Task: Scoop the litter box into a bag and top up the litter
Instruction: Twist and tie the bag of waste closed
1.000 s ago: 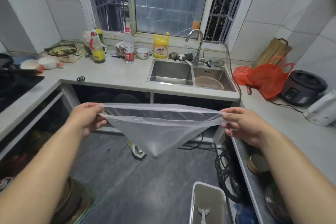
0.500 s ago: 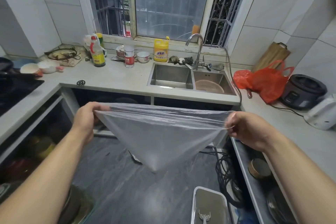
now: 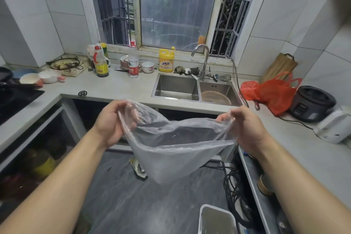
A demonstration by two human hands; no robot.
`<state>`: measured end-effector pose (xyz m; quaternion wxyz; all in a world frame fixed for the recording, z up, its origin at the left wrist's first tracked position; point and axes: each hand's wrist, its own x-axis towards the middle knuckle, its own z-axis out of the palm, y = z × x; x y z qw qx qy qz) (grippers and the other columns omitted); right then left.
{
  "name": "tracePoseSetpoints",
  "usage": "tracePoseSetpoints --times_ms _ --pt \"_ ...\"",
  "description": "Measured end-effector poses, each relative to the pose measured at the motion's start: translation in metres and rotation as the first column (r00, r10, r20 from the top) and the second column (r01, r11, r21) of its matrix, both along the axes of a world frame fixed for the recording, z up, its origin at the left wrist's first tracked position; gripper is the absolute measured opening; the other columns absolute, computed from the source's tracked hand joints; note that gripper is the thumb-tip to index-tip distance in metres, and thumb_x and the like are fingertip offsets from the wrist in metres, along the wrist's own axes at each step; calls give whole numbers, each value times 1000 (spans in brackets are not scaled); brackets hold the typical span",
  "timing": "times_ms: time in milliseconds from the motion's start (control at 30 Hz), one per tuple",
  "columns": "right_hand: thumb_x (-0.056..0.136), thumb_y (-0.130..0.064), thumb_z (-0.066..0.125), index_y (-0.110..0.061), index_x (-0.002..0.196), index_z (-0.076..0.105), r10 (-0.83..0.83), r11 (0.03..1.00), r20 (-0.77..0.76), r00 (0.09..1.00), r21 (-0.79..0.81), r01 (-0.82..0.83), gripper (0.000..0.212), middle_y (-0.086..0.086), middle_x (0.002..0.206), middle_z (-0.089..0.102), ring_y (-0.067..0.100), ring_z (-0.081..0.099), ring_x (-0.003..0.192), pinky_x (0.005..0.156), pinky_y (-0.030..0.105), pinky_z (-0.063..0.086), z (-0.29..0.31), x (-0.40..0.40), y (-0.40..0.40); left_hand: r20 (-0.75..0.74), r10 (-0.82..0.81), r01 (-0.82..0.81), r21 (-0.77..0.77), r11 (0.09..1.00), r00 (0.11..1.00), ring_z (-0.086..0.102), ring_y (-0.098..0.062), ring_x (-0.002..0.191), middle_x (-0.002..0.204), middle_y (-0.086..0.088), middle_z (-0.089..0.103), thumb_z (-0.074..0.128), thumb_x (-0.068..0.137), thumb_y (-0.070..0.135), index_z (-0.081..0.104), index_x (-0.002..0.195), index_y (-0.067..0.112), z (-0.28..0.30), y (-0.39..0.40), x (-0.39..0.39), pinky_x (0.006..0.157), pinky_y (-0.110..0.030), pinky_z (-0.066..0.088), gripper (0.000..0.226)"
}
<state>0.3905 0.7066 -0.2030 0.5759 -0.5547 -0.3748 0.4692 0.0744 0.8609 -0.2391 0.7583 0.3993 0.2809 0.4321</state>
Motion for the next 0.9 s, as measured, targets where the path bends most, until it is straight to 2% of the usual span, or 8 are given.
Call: tracePoseSetpoints --times_ms 233,300,400,500,600,700,800,900 --pt "95 -33 48 -1 66 57 64 997 2 998 39 -64 44 21 74 55 29 62 68 70 38 50 24 -14 3 -9 -4 5 52 999 1000 56 -22 71 71 -5 53 50 96 34 53 70 17 26 -4 18 81 -42 47 31" --pt "95 -30 51 1 76 60 -24 995 -56 998 90 29 37 21 76 57 29 63 67 72 40 50 26 -9 2 22 66 -68 90 994 998 60 -28 82 81 -11 59 49 95 33 58 78 13 29 1 13 87 -45 50 28" --pt "98 -24 47 12 102 62 -126 983 -232 964 99 153 39 30 103 67 40 67 95 93 52 54 22 4 -3 94 169 -180 120 976 981 70 -34 98 94 -19 73 54 85 27 62 84 10 30 3 3 93 -45 57 19" --pt "100 -22 45 16 128 53 -119 981 -412 903 94 172 48 35 127 60 46 60 119 105 58 46 24 6 -11 202 208 -216 19 976 957 75 -34 94 100 -18 77 55 81 27 49 69 21 27 2 -2 88 -46 62 15" --pt "99 -23 48 16 132 50 -107 985 -410 906 81 153 52 33 119 64 47 67 102 104 63 44 18 4 -15 145 257 -254 -39 966 955 72 -24 65 83 -9 76 39 102 27 46 68 24 23 -3 -2 59 -28 59 35" --pt "89 -28 63 11 134 50 -50 997 -370 928 36 68 61 25 116 68 47 68 100 87 61 56 18 -2 -18 171 176 -165 -76 983 969 57 -15 52 62 0 60 49 94 28 51 73 23 25 -12 0 47 -21 49 22" --pt "76 -30 71 -4 99 63 25 1000 -289 957 8 -23 35 6 73 53 22 57 59 51 39 58 23 -10 -19 128 31 -21 -75 997 991 43 -14 42 56 1 45 46 96 29 52 77 19 25 -18 2 39 -20 42 23" --pt "80 -27 64 -15 74 52 89 996 -161 983 26 -86 19 2 55 40 14 40 45 46 27 40 28 -23 -18 88 -118 120 -25 992 989 43 -16 39 56 -3 47 45 98 30 54 75 18 30 -28 14 37 -21 41 28"
